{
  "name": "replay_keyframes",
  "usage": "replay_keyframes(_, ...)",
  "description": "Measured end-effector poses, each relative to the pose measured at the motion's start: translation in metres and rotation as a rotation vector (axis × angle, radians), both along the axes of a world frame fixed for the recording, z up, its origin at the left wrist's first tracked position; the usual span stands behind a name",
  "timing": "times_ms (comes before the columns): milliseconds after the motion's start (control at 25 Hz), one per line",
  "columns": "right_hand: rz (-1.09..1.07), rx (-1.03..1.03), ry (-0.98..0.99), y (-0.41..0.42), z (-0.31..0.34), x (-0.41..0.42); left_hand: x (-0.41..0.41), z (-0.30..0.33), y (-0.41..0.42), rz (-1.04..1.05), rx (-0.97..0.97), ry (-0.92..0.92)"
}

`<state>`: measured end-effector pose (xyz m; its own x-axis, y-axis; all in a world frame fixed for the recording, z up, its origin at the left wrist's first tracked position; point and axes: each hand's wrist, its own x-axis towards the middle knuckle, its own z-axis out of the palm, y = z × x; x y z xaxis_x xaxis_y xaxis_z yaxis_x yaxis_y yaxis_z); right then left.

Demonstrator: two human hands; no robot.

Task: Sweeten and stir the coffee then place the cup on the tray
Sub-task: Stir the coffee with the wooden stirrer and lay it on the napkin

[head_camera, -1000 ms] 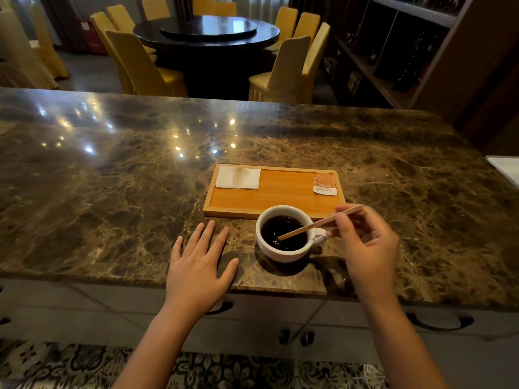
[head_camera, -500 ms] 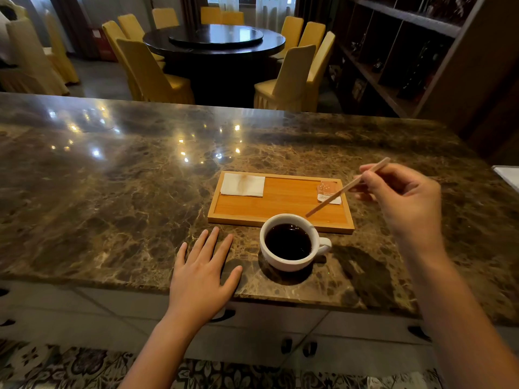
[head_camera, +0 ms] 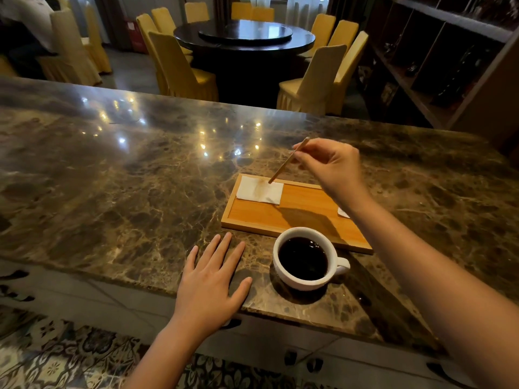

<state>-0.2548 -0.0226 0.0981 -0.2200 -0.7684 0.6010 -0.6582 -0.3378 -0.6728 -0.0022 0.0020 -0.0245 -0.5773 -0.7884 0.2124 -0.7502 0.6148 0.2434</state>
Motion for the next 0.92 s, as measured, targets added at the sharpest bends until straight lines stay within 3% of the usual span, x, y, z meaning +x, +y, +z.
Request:
replay_keyframes(120,0.087,-0.082,0.32,-0.018,-0.021,0.007,0.0,0.0,-0.001,0.007,0.004,-0.011)
replay_keyframes(400,0.334,-0.295,0.743,-0.033,-0.046,0.014,0.0,0.002,0.001,0.012,0.013,-0.003)
replay_keyframes(520,0.482,-0.297,0.93,-0.034,-0.053,0.013,0.0,0.003,0.001,0.014,0.011,-0.01)
replay_keyframes(720,0.595,-0.274,1.051,-0.036,-0.059,0.012,-0.001,0.005,0.003,0.022,0.008,-0.023)
replay_keyframes(920,0.603,-0.25,1.05,-0.035,-0.061,0.014,-0.001,0.006,0.003,0.023,0.013,-0.023)
